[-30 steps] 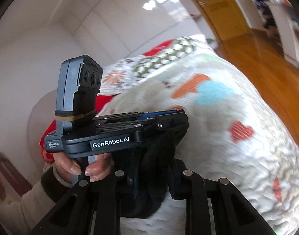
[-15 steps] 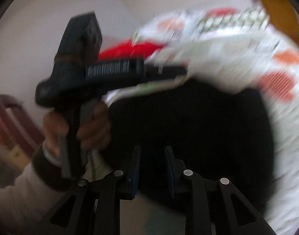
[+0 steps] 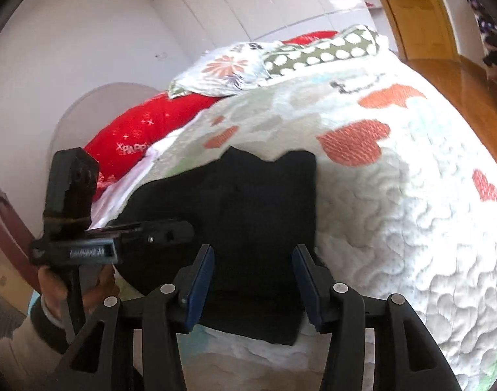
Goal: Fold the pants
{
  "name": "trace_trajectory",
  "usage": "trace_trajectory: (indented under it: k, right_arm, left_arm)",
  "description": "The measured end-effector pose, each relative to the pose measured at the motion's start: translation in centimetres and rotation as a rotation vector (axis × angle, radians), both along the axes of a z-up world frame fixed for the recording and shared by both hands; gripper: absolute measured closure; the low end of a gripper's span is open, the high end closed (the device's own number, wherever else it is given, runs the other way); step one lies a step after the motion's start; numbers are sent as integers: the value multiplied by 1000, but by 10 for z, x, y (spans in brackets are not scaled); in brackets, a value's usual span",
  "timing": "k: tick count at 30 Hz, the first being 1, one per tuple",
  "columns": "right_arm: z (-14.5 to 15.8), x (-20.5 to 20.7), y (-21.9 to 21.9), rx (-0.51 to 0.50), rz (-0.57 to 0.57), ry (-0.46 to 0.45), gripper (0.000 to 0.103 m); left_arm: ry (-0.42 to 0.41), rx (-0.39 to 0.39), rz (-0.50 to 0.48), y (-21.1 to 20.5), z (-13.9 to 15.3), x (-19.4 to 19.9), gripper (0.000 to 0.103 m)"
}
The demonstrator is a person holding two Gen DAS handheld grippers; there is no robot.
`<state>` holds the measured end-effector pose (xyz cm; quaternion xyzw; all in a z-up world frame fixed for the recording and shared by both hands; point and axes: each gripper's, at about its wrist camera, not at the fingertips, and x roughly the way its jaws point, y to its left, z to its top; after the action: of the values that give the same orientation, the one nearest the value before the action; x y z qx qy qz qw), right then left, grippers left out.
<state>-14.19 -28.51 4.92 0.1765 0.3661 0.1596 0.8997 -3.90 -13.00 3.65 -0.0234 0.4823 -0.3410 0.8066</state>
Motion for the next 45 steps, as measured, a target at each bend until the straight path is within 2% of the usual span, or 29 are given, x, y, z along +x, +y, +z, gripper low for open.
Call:
trace_trajectory:
  k: [1,3,4,6,9,11,13,15,16,18,20,21,23,26,30,32,35,37,45]
  right_arm:
    - [-3,-1,-3,-5,-5,10,55]
    - [-4,-9,-9,5,-11,12,54]
    - [-4,-10,-10,5,-14,13,54]
    - [4,-13,-9,-7,-16,5,55]
    - [17,-13,-4,-29,-5,-38,55]
    - [25,-9,3,-48,10,-65,55]
    - [26,-2,15,-65,38,-75,55]
    - [20,7,31,-83,82,-72,55]
    - [14,11,38,-101,100,-59,55]
    - [-1,17,52,-161,132,-5,54]
    - [-4,13,56,-206,145,-6,54]
    - [-2,11,55,-209,148,-6,54]
    - [6,13,50,-187,144,-2,55]
    - [17,18,49,-178,132,-38,55]
    - [27,42,69,-200,141,-67,55]
    - [24,59,83,-229,152,-53,55]
    - [7,85,104,-325,148,3,55]
    - [1,96,109,-309,132,19,55]
    - [26,64,103,-298,157,-4,55]
  left_arm:
    - [0,2,-2,-5,0,0,35]
    - [27,-21,-24,-13,-1,3,68]
    - [40,-10,-30,-16,-1,5,88]
    - [32,-6,-32,-18,4,8,89]
    - [-45,11,-20,-11,23,12,89]
    - [-46,28,4,-2,26,18,89]
    - [-25,59,32,4,16,21,89]
    - [10,80,75,13,1,22,82]
    - [28,57,106,21,-1,22,77]
    - [66,14,142,36,1,21,73]
    - [46,18,191,48,8,18,51]
    - [13,26,227,57,13,15,48]
    - [-17,41,265,70,19,10,47]
    - [-19,25,307,87,22,3,47]
    - [-48,67,348,96,21,-12,47]
    - [-44,65,353,100,19,-19,46]
    - [-17,52,359,102,12,-25,46]
    - [-14,56,370,105,12,-28,46]
    - [-20,57,402,108,9,-31,46]
